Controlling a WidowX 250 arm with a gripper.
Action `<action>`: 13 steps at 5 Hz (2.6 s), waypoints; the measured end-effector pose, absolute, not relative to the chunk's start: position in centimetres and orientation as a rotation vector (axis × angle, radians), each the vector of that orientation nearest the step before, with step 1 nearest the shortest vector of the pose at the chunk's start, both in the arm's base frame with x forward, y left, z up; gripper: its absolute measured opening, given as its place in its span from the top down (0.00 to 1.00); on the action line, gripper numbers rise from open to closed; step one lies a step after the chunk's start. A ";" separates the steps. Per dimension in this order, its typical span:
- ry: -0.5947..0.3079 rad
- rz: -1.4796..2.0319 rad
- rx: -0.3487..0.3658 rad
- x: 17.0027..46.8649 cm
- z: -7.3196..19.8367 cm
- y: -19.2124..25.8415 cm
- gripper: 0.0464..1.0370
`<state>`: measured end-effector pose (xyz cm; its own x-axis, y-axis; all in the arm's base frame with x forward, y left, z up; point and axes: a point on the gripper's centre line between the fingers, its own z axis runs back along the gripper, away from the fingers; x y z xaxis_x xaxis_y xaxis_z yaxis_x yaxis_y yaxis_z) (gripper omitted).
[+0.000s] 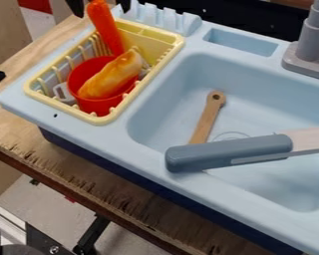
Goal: The robot arm moved the carrot.
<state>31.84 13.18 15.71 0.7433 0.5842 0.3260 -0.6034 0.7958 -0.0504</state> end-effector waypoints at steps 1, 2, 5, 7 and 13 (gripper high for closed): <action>-0.406 0.713 0.077 32.7 16.0 14.0 0.04; -0.395 0.782 0.117 33.1 14.8 15.0 0.04; -0.433 0.825 0.172 33.9 13.6 15.3 0.07; -0.401 0.835 0.123 33.6 12.7 14.4 0.46; -0.173 1.158 -0.225 35.8 18.8 7.5 0.47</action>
<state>35.80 7.55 18.84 0.3918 0.9199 0.0197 -0.8853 0.3827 -0.2642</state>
